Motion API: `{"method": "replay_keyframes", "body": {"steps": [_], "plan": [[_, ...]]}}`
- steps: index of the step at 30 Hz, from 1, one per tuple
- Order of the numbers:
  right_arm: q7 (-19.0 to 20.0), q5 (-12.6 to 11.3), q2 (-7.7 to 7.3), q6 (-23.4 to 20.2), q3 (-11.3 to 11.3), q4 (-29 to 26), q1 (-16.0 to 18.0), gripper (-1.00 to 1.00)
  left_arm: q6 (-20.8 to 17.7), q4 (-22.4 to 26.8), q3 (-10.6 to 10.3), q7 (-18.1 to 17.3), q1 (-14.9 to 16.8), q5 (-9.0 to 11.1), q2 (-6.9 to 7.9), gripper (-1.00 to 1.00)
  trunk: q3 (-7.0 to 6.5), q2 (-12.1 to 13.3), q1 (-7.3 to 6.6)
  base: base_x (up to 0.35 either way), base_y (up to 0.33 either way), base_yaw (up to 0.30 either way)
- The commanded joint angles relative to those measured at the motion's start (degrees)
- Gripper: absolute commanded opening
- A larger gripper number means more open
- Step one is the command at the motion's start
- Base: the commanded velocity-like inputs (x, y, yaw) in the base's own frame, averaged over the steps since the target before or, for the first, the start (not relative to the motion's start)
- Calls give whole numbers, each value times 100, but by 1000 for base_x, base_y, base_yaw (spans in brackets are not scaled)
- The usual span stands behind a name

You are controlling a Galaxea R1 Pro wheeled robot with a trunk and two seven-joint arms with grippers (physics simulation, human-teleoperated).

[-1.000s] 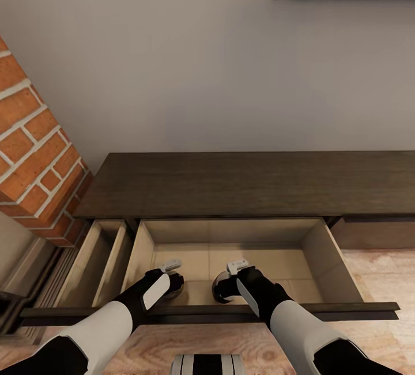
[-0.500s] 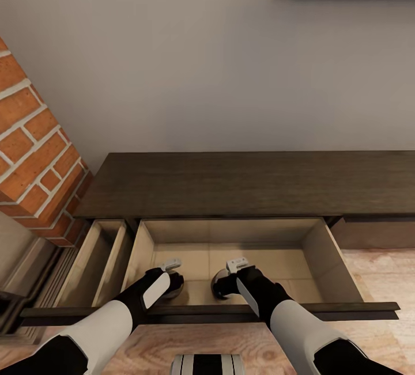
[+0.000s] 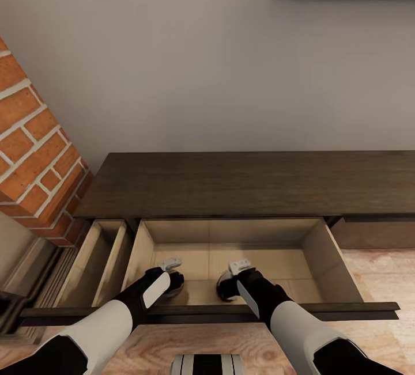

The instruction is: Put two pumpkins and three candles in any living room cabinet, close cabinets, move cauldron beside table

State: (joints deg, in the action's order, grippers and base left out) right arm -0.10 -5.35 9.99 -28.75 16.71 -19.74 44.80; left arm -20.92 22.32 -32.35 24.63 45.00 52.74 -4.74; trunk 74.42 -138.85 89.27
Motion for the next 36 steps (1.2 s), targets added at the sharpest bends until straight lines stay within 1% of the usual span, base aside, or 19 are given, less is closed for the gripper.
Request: {"method": "replay_keyframes", "body": {"steps": [1, 4, 5, 13, 14, 36], "plan": [[-31, -22, 0, -33, -1, -2, 1, -100, 0, 0, 0, -2, 0, 0, 0, -100, 0, 0, 0, 0, 0, 0], [-120, -21, 0, -132, -1, -3, 2, -100, 0, 0, 0, -2, 0, 0, 0, -100, 0, 0, 0, 0, 0, 0], [-236, -20, 0, -167, -1, -3, 2, -100, 0, 0, 0, -2, 0, 0, 0, -100, 0, 0, 0, 0, 0, 0], [-211, -20, 0, -221, -1, -3, 2, -100, 0, 0, 0, -2, 0, 0, 0, -100, 0, 0, 0, 0, 0, 0], [-207, -23, 0, -223, -1, -3, 2, 100, 0, 0, 0, -2, 0, 0, 0, -100, 0, 0, 0, 0, 0, 0], [-182, -18, 0, -221, -1, -12, 2, 100, 0, 0, 0, -2, 0, 0, 0, -100, 0, 0, 0, 0, 0, 0]]}}
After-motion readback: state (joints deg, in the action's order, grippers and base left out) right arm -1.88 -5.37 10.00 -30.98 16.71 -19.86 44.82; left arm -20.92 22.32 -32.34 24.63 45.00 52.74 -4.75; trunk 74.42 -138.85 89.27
